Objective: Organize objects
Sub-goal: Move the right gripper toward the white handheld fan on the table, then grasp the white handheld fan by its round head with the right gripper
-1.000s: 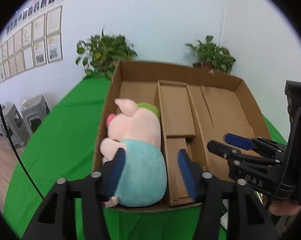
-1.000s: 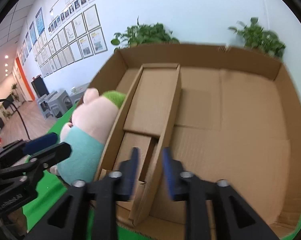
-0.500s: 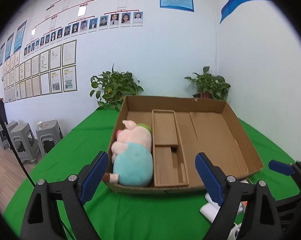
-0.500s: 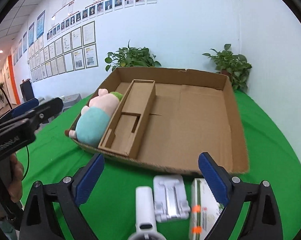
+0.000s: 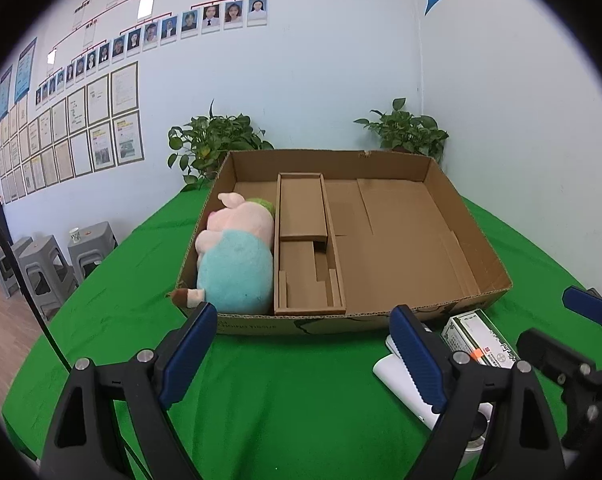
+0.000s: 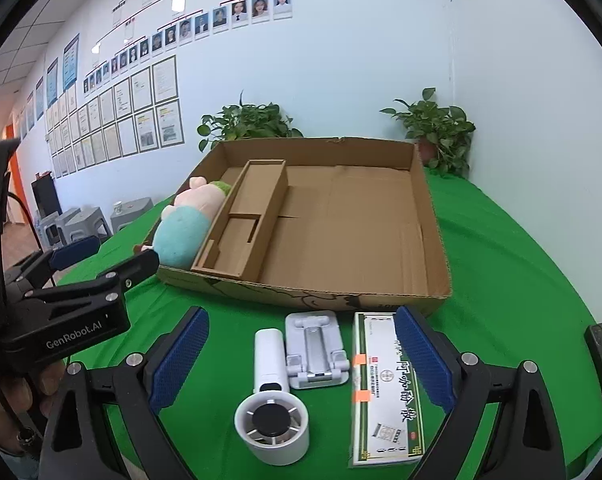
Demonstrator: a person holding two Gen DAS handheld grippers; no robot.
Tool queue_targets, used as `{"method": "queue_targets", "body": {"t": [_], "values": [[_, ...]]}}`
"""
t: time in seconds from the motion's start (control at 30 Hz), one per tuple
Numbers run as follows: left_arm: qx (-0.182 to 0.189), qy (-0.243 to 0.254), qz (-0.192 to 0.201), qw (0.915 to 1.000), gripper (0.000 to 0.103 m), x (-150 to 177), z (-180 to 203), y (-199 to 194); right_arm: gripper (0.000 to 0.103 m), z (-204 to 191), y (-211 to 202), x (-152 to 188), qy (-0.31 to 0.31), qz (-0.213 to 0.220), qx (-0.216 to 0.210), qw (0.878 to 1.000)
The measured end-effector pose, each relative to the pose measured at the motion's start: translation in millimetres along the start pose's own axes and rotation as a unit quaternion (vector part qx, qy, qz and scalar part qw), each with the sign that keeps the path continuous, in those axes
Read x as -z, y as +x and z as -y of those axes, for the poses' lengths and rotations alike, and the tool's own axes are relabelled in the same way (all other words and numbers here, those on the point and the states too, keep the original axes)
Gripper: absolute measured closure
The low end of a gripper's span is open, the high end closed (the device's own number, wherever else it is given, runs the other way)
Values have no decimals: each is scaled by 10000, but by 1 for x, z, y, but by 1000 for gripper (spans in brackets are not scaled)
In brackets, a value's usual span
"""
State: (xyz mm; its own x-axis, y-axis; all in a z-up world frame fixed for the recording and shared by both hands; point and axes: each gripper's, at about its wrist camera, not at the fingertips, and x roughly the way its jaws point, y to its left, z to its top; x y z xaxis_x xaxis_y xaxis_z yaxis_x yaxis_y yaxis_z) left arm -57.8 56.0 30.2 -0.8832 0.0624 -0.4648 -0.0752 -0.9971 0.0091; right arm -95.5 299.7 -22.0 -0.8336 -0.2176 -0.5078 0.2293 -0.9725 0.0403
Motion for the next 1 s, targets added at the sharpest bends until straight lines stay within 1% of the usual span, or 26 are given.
{"method": "queue_targets", "body": {"t": [0.03,0.07,0.1,0.13,0.17,0.2,0.27,0.3,0.33,0.37,0.4,0.43,0.5,0.57,0.6,0.67,0.73,0.8,0.87,0.9,0.97,1.0], "values": [[-8,7,-22,10000,20,2,1,3,29,3,1,2,18,-29,44,10000],[-24,27,-55,10000,39,3,1,6,52,5,3,2,24,-52,110,9999],[-52,95,-142,9998,57,5,3,12,65,7,6,5,24,-80,221,9997],[-86,180,-309,9993,95,7,5,19,85,8,9,7,33,-127,283,9995],[-108,235,-484,9985,101,9,7,25,89,9,12,8,52,-171,288,9994],[-62,224,-630,9977,101,13,8,32,89,10,17,10,65,-237,261,9994],[95,156,-627,9979,101,16,8,33,87,10,27,12,61,-365,169,9992],[217,123,-606,9979,101,17,10,33,83,10,31,13,47,-403,133,9991],[349,91,-607,9975,96,17,10,32,60,10,35,13,23,-436,87,9990],[474,56,-641,9968,71,17,12,32,17,11,37,15,16,-448,-20,9990],[578,30,-689,9959,50,16,13,33,2,12,39,16,45,-409,-139,9991],[646,-11,-704,9954,15,17,14,33,1,13,39,18,67,-376,-267,9989],[844,-165,-663,9941,13,17,13,33,1,13,40,22,-47,-454,-335,9984],[1013,-232,-851,9909,13,18,13,38,2,12,40,30,-206,-511,-440,9975],[1026,-290,-946,9898,13,19,13,41,3,12,36,34,-242,-538,-561,9967],[1087,-308,-1011,9884,13,22,13,43,4,9,26,45,-387,-562,-865,9939],[1341,-256,-1120,9843,13,27,15,44,3,2,20,58,-661,-723,-930,9908],[1600,-230,-1237,9791,13,30,20,47,3,-2,23,68,-705,-948,-936,9886],[1888,-235,-1417,9715,13,34,28,53,4,-2,31,74,-577,-1092,-979,9875],[2021,-291,-1568,9663,13,38,31,59,5,-1,36,75,-487,-1160,-932,9877],[2143,-371,-1777,9598,13,42,33,66,13,-3,43,75,-412,-1215,-930,9874],[2232,-425,-1856,9560,13,44,34,70,15,-4,46,74,-439,-1217,-946,9871]]}}
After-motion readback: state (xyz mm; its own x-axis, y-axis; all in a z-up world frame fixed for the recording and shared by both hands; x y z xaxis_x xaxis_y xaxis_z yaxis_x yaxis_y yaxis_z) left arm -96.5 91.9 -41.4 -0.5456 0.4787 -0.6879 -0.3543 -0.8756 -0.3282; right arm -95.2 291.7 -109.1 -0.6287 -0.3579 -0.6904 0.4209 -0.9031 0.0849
